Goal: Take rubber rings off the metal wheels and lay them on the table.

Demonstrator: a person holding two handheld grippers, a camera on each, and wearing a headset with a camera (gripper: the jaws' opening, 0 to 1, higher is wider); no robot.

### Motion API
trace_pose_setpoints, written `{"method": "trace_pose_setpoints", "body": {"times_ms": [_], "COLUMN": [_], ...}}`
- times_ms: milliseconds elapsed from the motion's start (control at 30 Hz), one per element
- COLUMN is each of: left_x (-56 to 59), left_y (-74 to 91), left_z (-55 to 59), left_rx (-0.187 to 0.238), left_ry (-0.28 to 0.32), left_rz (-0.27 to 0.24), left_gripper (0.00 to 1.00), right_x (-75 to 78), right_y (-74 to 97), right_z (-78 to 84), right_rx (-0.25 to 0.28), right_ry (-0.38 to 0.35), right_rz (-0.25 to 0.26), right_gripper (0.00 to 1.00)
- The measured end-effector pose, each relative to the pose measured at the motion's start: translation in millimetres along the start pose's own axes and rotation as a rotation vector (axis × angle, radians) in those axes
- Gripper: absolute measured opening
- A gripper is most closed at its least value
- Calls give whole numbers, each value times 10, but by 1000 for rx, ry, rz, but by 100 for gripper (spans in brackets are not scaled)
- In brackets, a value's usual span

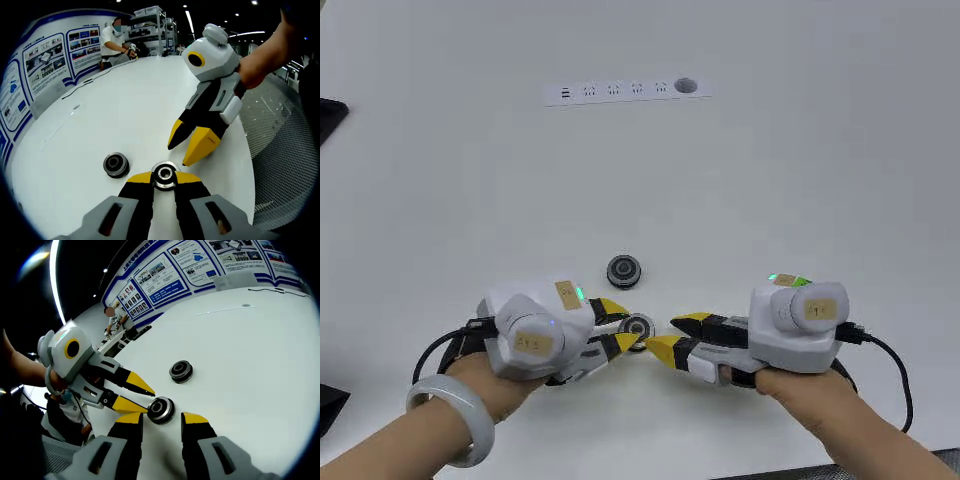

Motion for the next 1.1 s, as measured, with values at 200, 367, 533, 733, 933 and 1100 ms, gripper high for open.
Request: {"method": "trace_pose_setpoints", "body": {"times_ms": [200,367,533,733,933,1100], "left_x": [21,7,13,4,9,12], "left_y": [-46,-85,-92,-90,-85,-85], "left_z": [4,30,15,38,41,41], "left_rx": [-18,-33,-32,-23,-1,2], "left_ry": [-25,-37,-40,-28,-32,-30], "left_rz": [15,21,29,40,45,42], "left_gripper": [15,15,14,14,13,13], "right_x": [7,6,5,-9,-12,-22], "right_y": [-1,-5,-21,-54,-89,-121], "right_z": [9,21,17,-47,-82,-94], "right_rx": [4,8,12,39,47,47], "right_ry": [-11,-26,-38,-97,-111,-126], "right_rz": [-1,-5,-12,-32,-39,-46], "right_gripper": [31,31,31,32,32,33]}}
Point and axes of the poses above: the centre of the closed fingertips' face, and the gripper's own axes: y roughly backward along the fingers, x roughly to its right, z roughly out of its underside, the point moved 3 cm from there along y, roughly backward along the fingers, and after that the axes turned 1 degree about -z, right-handed, at the moved point
